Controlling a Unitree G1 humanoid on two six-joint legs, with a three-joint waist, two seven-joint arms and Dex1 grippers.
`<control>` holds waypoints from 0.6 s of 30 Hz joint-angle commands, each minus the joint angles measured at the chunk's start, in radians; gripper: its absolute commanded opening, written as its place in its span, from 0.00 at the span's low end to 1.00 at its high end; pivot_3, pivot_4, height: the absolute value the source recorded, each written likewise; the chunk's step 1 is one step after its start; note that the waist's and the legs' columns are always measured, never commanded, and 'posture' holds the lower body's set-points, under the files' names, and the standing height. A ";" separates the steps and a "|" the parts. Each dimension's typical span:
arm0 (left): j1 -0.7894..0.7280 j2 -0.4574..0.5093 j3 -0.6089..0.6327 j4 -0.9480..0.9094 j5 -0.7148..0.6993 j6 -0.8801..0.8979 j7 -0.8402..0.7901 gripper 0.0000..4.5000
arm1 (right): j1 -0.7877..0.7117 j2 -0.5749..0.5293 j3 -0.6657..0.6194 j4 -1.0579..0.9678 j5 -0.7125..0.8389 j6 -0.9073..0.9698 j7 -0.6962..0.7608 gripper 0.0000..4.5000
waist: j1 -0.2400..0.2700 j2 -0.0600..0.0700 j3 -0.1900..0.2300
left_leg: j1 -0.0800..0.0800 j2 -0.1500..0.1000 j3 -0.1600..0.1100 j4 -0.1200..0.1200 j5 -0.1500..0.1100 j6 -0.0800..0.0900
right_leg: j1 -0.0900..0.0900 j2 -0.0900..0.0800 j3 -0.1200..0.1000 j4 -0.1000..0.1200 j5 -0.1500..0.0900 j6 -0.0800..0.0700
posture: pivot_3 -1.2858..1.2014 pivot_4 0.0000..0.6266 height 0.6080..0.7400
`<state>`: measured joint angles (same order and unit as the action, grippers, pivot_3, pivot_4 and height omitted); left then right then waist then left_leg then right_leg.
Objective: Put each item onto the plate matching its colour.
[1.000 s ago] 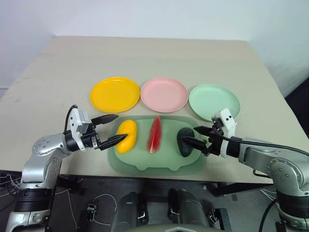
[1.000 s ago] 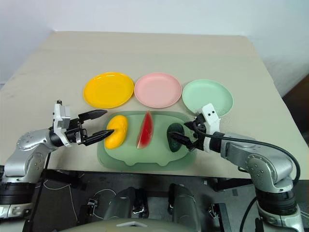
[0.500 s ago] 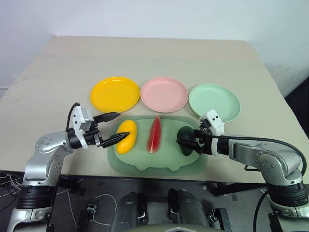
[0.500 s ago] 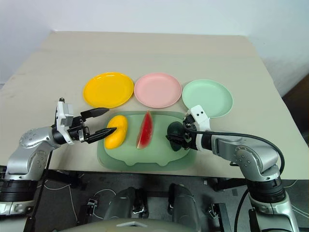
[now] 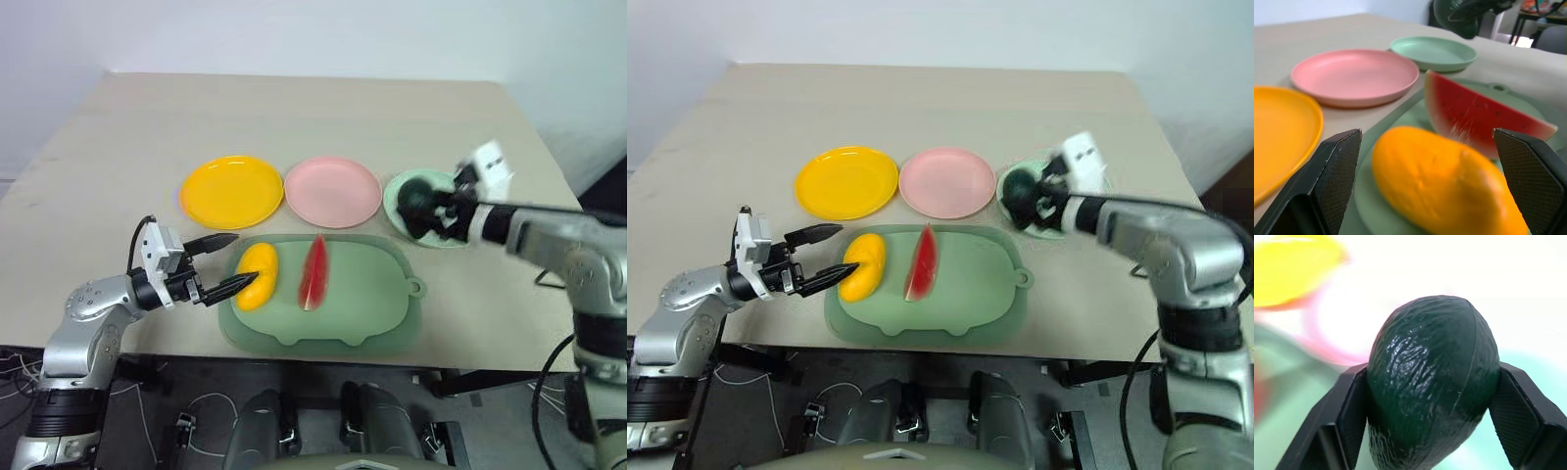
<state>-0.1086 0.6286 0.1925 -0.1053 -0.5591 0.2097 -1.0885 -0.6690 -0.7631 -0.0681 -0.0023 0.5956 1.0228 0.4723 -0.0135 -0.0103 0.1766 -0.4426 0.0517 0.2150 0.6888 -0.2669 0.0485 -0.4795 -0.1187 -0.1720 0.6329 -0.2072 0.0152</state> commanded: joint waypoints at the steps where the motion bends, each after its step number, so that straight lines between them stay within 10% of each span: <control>1: 0.011 0.010 0.031 -0.057 -0.016 -0.011 0.012 1.00 | -0.088 0.014 0.059 0.239 -0.124 -0.132 0.055 0.72 | -0.004 0.000 0.000 | 0.000 0.000 0.000 0.000 0.000 0.000 | 0.000 0.000 0.000 0.000 0.001 0.001 | 0.52 0.24 0.67; 6: 0.027 0.010 0.042 -0.074 -0.016 -0.011 0.022 1.00 | -0.200 0.062 0.132 0.498 -0.245 -0.253 0.132 0.72 | -0.010 0.002 0.001 | 0.000 0.000 0.001 0.000 0.001 -0.001 | -0.001 0.000 0.000 0.002 0.002 0.003 | 0.52 0.24 0.67; 10: 0.043 0.015 0.055 -0.080 -0.016 -0.014 0.024 1.00 | -0.246 0.091 0.159 0.594 -0.311 -0.304 0.179 0.99 | -0.013 0.002 0.001 | 0.000 0.000 0.002 0.000 0.001 -0.001 | -0.002 0.000 0.000 0.003 0.002 0.003 | 0.52 0.24 0.67; 18: 0.070 0.018 0.073 -0.090 -0.020 -0.019 0.025 1.00 | -0.237 0.075 0.122 0.520 -0.363 -0.300 0.191 0.99 | -0.008 0.003 0.001 | 0.000 0.000 0.002 0.001 0.001 -0.001 | -0.002 -0.001 0.001 0.004 0.001 0.003 | 0.52 0.24 0.67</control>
<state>-0.0423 0.6302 0.2313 -0.1576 -0.5624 0.2085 -1.0644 -0.8864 -0.6655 0.0935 0.5812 0.2382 0.7188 0.6715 -0.0210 -0.0077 0.1777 -0.4427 0.0521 0.2164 0.6897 -0.2662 0.0475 -0.4818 -0.1196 -0.1713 0.6373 -0.2059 0.0183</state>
